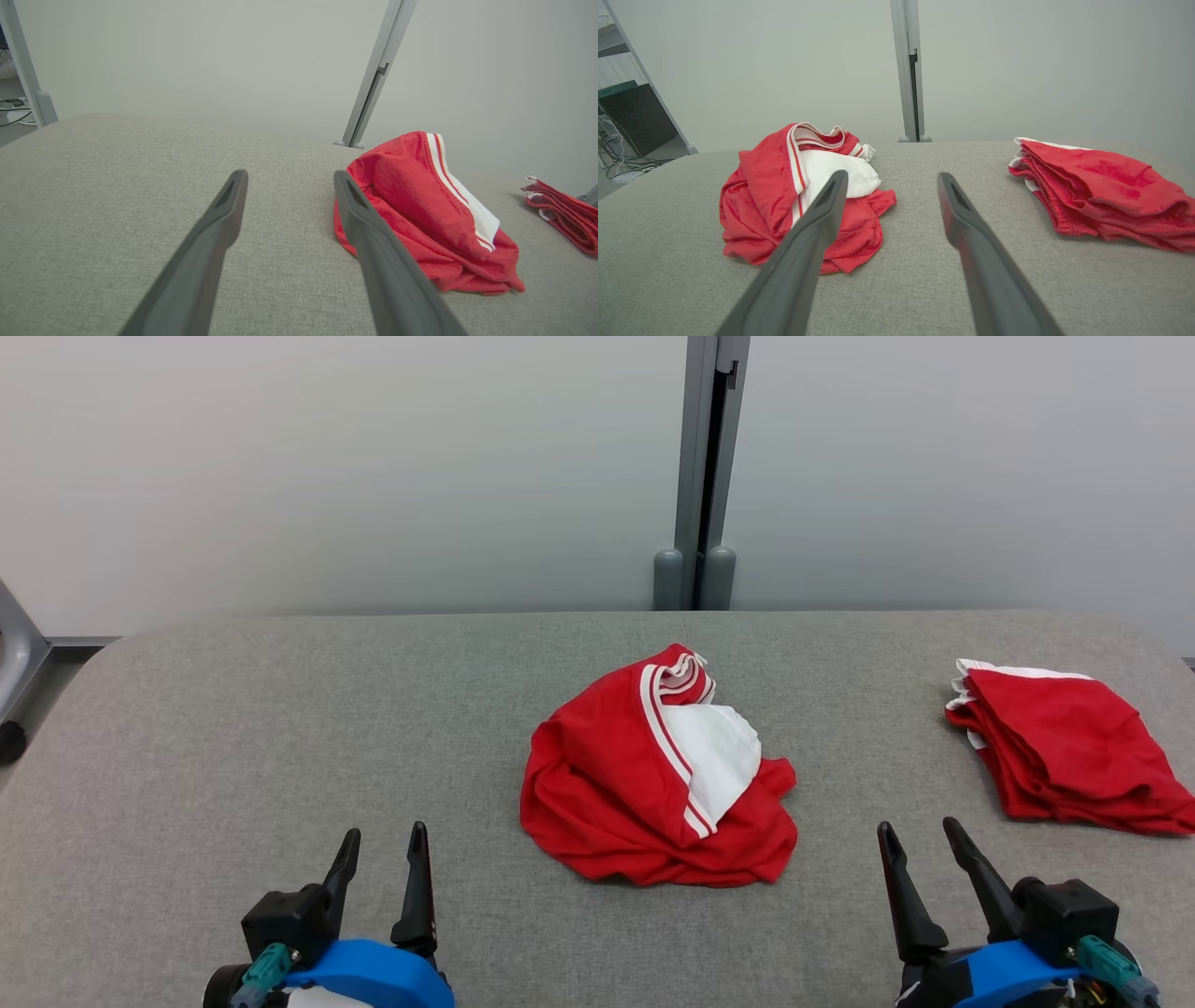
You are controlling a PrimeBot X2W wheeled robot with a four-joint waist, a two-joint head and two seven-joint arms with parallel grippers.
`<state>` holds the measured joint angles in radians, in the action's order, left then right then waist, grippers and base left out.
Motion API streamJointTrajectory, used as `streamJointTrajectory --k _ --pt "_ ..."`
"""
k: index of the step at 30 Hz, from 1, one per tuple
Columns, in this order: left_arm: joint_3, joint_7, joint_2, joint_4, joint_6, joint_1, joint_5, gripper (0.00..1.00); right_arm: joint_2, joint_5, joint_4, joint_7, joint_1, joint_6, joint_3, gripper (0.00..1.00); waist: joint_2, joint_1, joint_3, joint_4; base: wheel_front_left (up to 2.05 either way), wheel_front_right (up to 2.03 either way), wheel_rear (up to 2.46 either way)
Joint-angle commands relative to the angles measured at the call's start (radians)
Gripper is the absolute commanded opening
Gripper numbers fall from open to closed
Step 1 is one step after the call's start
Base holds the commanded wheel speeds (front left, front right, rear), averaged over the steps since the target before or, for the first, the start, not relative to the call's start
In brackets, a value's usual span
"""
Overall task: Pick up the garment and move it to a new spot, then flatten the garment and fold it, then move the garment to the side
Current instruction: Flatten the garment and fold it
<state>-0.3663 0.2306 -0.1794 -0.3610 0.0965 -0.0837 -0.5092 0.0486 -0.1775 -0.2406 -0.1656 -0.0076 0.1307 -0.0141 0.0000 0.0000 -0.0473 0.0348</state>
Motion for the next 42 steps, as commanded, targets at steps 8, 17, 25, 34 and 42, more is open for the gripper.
streamJointTrajectory --k 8,17,25,34,42 --pt "-0.005 -0.005 -0.008 0.019 0.007 -0.006 0.003 1.00 0.004 0.016 -0.016 0.013 -0.035 0.000 -0.004 1.00 0.0000 0.0000 0.021 0.027 0.00 0.00 0.00" --pt "-0.018 -0.011 -0.008 0.032 0.008 -0.036 0.010 1.00 0.003 0.004 -0.161 0.059 -0.165 0.000 -0.058 1.00 0.0000 0.0000 0.086 0.093 0.00 0.00 0.00" --pt "-0.016 0.001 0.000 0.022 0.009 -0.063 0.007 1.00 0.004 -0.036 -0.348 0.075 -0.287 0.000 -0.116 1.00 0.0000 0.0000 0.147 0.146 0.00 0.00 0.00" --pt "-0.018 0.014 0.009 0.009 0.004 -0.092 0.011 1.00 0.004 -0.060 -0.520 0.037 -0.425 0.000 -0.139 1.00 0.0000 0.0000 0.197 0.166 0.00 0.00 0.00" --pt "-0.020 0.020 0.010 -0.003 0.002 -0.109 0.012 1.00 0.004 -0.076 -0.596 -0.043 -0.541 0.000 -0.162 1.00 0.0000 0.0000 0.218 0.164 0.00 0.00 0.00"
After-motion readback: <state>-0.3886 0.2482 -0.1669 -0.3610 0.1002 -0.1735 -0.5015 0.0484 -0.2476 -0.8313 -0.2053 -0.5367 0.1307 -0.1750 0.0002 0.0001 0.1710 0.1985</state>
